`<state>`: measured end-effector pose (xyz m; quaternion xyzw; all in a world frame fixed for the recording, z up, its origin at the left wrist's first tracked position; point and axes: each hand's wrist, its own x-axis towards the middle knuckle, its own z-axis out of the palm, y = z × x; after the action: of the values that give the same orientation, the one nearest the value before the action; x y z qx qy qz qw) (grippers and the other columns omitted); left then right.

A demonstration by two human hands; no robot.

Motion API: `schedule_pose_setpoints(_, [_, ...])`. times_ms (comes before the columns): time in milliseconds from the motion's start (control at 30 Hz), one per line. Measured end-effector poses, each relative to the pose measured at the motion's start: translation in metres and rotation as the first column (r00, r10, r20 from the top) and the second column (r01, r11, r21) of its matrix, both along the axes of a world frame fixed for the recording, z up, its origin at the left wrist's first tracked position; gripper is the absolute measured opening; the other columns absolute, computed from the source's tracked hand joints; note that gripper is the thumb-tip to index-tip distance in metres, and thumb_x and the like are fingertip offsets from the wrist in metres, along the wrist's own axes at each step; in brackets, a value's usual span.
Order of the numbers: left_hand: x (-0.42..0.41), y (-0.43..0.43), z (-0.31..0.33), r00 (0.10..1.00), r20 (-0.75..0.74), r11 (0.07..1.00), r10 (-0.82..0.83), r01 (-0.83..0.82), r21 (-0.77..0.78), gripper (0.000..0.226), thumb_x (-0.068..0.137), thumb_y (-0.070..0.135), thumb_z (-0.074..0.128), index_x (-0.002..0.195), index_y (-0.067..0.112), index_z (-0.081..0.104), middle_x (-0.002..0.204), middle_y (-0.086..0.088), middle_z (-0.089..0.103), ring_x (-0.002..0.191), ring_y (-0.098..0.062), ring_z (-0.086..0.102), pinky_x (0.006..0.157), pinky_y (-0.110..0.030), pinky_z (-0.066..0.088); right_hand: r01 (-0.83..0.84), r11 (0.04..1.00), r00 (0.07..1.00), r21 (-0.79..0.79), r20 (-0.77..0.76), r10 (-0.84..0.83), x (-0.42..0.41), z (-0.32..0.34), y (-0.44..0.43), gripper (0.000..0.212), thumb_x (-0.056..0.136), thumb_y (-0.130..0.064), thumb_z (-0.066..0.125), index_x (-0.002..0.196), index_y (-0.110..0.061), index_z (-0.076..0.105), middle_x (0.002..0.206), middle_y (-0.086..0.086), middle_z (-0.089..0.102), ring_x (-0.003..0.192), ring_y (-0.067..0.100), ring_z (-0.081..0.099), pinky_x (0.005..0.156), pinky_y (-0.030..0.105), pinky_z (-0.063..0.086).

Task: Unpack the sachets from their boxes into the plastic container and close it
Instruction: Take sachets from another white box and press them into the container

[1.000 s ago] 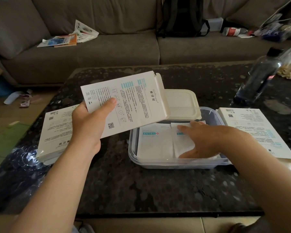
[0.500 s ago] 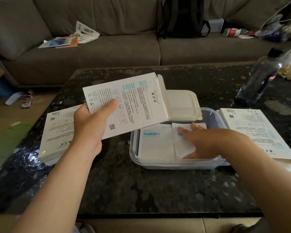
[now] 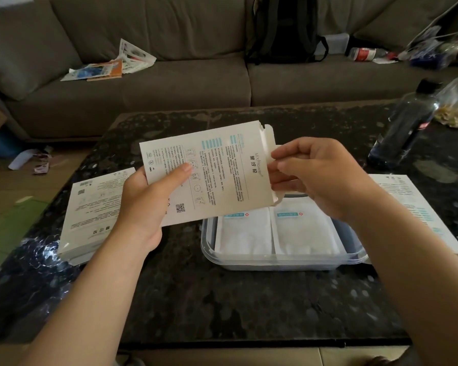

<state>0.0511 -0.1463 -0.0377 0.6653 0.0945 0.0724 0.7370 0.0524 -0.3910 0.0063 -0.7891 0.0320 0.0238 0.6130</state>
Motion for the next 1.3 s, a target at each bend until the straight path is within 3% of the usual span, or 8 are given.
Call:
schedule_pose_setpoints(300, [-0.002, -0.002, 0.001, 0.999, 0.040, 0.999, -0.022, 0.021, 0.027, 0.019, 0.092, 0.020, 0.077, 0.110, 0.023, 0.077, 0.110, 0.004, 0.081, 0.103, -0.017, 0.077, 0.090, -0.047, 0.060, -0.068, 0.985, 0.996, 0.156, -0.045, 0.076, -0.004, 0.002, 0.002, 0.009, 0.097, -0.005, 0.061, 0.104, -0.006, 0.066, 0.104, 0.004, 0.076, 0.094, 0.027, 0.074, 0.081, 0.044, 0.063])
schedule_pose_setpoints(500, [-0.003, 0.000, 0.001, 0.999, 0.046, 0.999, -0.018, 0.017, 0.029, 0.019, 0.092, 0.017, 0.076, 0.111, 0.021, 0.076, 0.110, 0.003, 0.081, 0.101, -0.017, 0.078, 0.089, -0.046, 0.061, -0.129, 0.941, 0.972, 0.312, -0.148, 0.182, -0.002, 0.002, 0.001, 0.013, 0.096, -0.004, 0.060, 0.109, -0.005, 0.063, 0.104, 0.003, 0.076, 0.095, 0.026, 0.075, 0.074, 0.037, 0.062])
schedule_pose_setpoints(700, [-0.004, -0.001, 0.000, 0.997, 0.062, 0.995, -0.050, 0.045, 0.085, 0.022, 0.090, 0.021, 0.077, 0.112, 0.022, 0.076, 0.112, 0.004, 0.080, 0.104, -0.017, 0.077, 0.091, -0.048, 0.061, -0.150, 0.950, 0.957, 0.273, -0.200, 0.208, -0.001, 0.001, 0.004, 0.019, 0.096, -0.003, 0.059, 0.111, -0.009, 0.071, 0.106, 0.001, 0.076, 0.100, 0.025, 0.072, 0.084, 0.040, 0.061])
schedule_pose_setpoints(800, [-0.006, -0.003, 0.000, 0.994, 0.073, 0.992, -0.081, 0.074, 0.102, 0.034, 0.081, 0.029, 0.080, 0.114, 0.021, 0.075, 0.112, 0.003, 0.080, 0.105, -0.018, 0.077, 0.091, -0.049, 0.061, -0.131, 0.963, 0.957, 0.234, -0.225, 0.185, -0.001, -0.003, 0.009, 0.022, 0.097, -0.003, 0.059, 0.111, -0.012, 0.073, 0.114, 0.001, 0.073, 0.107, 0.026, 0.067, 0.094, 0.047, 0.056])
schedule_pose_setpoints(967, [-0.006, -0.004, 0.000, 0.993, 0.083, 0.992, -0.088, 0.080, 0.094, 0.041, 0.075, 0.031, 0.080, 0.114, 0.018, 0.075, 0.112, 0.003, 0.080, 0.105, -0.018, 0.077, 0.092, -0.049, 0.061, -0.094, 0.971, 0.968, 0.222, -0.208, 0.141, 0.002, -0.004, 0.012, 0.018, 0.094, -0.003, 0.063, 0.106, -0.009, 0.075, 0.107, 0.000, 0.075, 0.099, 0.025, 0.069, 0.078, 0.040, 0.061])
schedule_pose_setpoints(1133, [-0.005, 0.000, 0.000, 0.994, 0.076, 0.993, -0.080, 0.073, 0.092, 0.042, 0.075, 0.033, 0.080, 0.115, 0.022, 0.075, 0.114, 0.004, 0.080, 0.107, -0.018, 0.076, 0.094, -0.050, 0.060, -0.033, 0.976, 0.977, 0.217, -0.198, 0.077, 0.002, -0.005, 0.014, 0.009, 0.087, -0.007, 0.072, 0.093, -0.001, 0.070, 0.099, 0.001, 0.077, 0.093, 0.027, 0.073, 0.081, 0.047, 0.062])
schedule_pose_setpoints(1233, [-0.003, 0.002, 0.000, 0.995, 0.070, 0.995, -0.069, 0.064, 0.074, 0.037, 0.081, 0.028, 0.080, 0.117, 0.021, 0.075, 0.116, 0.003, 0.079, 0.109, -0.019, 0.076, 0.096, -0.053, 0.059, 0.002, 0.966, 0.988, 0.259, -0.153, 0.039, 0.002, -0.004, 0.013, 0.022, 0.079, -0.007, 0.077, 0.078, -0.001, 0.056, 0.091, 0.001, 0.078, 0.084, 0.025, 0.075, 0.065, 0.039, 0.063])
schedule_pose_setpoints(1300, [-0.003, 0.002, 0.000, 0.996, 0.062, 0.996, -0.062, 0.058, 0.061, 0.041, 0.078, 0.030, 0.080, 0.117, 0.020, 0.075, 0.115, 0.003, 0.080, 0.108, -0.019, 0.076, 0.096, -0.053, 0.059, 0.016, 0.959, 0.991, 0.282, -0.133, 0.023, 0.002, -0.005, 0.013, 0.027, 0.076, -0.007, 0.080, 0.082, -0.003, 0.054, 0.092, 0.001, 0.078, 0.082, 0.023, 0.076, 0.062, 0.036, 0.062])
